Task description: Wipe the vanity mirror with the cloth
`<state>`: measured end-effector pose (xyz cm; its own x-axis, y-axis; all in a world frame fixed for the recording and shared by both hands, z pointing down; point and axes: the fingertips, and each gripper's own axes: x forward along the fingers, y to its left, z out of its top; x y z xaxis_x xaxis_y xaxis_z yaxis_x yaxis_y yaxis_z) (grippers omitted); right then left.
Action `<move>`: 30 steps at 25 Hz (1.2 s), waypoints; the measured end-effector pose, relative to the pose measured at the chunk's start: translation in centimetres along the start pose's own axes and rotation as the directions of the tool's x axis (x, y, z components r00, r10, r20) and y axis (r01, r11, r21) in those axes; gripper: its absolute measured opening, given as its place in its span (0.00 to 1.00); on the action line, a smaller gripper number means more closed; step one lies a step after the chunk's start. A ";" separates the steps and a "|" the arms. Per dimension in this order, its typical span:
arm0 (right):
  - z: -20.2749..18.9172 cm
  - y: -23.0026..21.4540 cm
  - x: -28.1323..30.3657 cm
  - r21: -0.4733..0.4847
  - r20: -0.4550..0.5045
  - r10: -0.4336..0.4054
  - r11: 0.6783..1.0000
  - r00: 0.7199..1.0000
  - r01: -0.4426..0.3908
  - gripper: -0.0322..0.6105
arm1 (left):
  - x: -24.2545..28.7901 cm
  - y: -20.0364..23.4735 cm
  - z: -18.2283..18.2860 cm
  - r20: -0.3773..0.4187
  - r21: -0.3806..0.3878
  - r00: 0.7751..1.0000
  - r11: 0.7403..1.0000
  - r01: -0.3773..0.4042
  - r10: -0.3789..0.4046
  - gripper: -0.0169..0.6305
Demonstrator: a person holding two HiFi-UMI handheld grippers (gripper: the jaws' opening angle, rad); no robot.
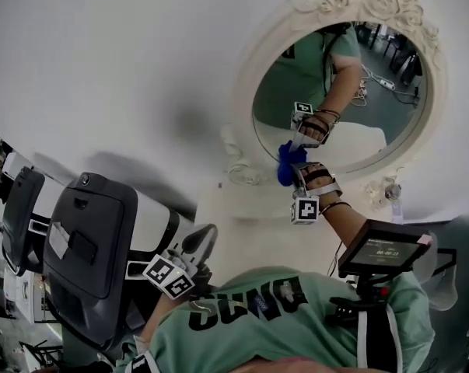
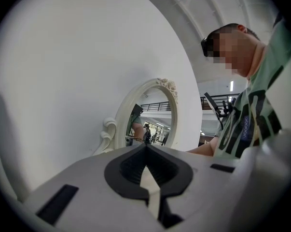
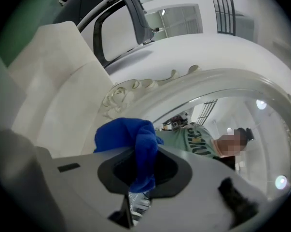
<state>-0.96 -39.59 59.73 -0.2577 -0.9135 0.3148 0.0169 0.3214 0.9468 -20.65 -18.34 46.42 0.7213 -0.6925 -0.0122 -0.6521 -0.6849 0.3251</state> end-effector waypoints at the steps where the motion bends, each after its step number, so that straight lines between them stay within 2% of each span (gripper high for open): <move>1: 0.2 -1.8 -1.0 0.005 0.015 -0.029 1.000 0.999 0.029 0.13 | 0.1 -0.2 0.4 0.013 0.006 1.000 1.000 0.007 -0.007 0.04; 3: 0.7 -7.1 -3.5 0.024 0.050 -0.129 0.992 0.990 0.128 0.13 | 0.2 -0.5 1.1 0.036 0.016 0.999 1.000 0.020 -0.020 0.04; 5: 1.0 -14.3 -6.3 0.038 0.070 -0.260 0.965 0.963 0.258 0.13 | 0.4 -0.7 1.6 0.056 0.024 0.998 0.999 0.033 -0.034 0.04; 8: 0.8 -26.1 -10.5 0.051 0.066 -0.456 0.890 0.888 0.453 0.13 | 0.8 -0.8 2.3 0.084 0.034 0.995 0.998 0.052 -0.055 0.04; 10: 0.5 -32.7 -13.0 0.044 0.053 -0.551 0.834 0.833 0.550 0.13 | 1.2 -1.0 2.6 0.098 0.042 0.993 0.997 0.063 -0.067 0.04; 12: 0.1 -37.4 -14.7 0.029 0.033 -0.611 0.792 0.791 0.610 0.13 | 1.4 -1.1 2.9 0.108 0.047 0.991 0.996 0.072 -0.076 0.04; 14: -0.2 -40.6 -15.8 0.011 0.014 -0.644 0.765 0.765 0.644 0.13 | 1.3 -1.2 3.0 0.113 0.048 0.990 0.996 0.074 -0.079 0.04; 16: -0.3 -42.3 -16.1 -0.007 -0.002 -0.652 0.758 0.758 0.652 0.13 | 0.9 -1.1 3.1 0.118 0.045 0.990 0.996 0.071 -0.076 0.04; 18: -0.3 -42.9 -15.8 -0.032 -0.017 -0.645 0.764 0.764 0.644 0.13 | 0.4 -0.9 3.2 0.122 0.042 0.990 0.997 0.068 -0.072 0.04; 22: -0.4 -42.9 -15.3 -0.057 -0.038 -0.638 0.769 0.769 0.636 0.13 | -0.1 -0.6 3.1 0.121 0.040 0.990 0.997 0.064 -0.068 0.04; 26: -0.7 -42.8 -14.9 -0.057 -0.034 -0.649 0.760 0.760 0.647 0.13 | 0.3 -0.6 3.1 0.119 0.038 0.990 0.997 0.067 -0.071 0.04; 30: -0.8 -41.2 -14.3 -0.056 -0.037 -0.650 0.760 0.759 0.647 0.13 | 0.5 -0.9 2.9 0.110 0.034 0.991 0.997 0.069 -0.073 0.04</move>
<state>2.82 -39.95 16.25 -0.1711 -0.9117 -0.3735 -0.0998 -0.3611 0.9272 -20.42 -18.71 43.43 0.7367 -0.6617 -0.1397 -0.6083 -0.7386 0.2907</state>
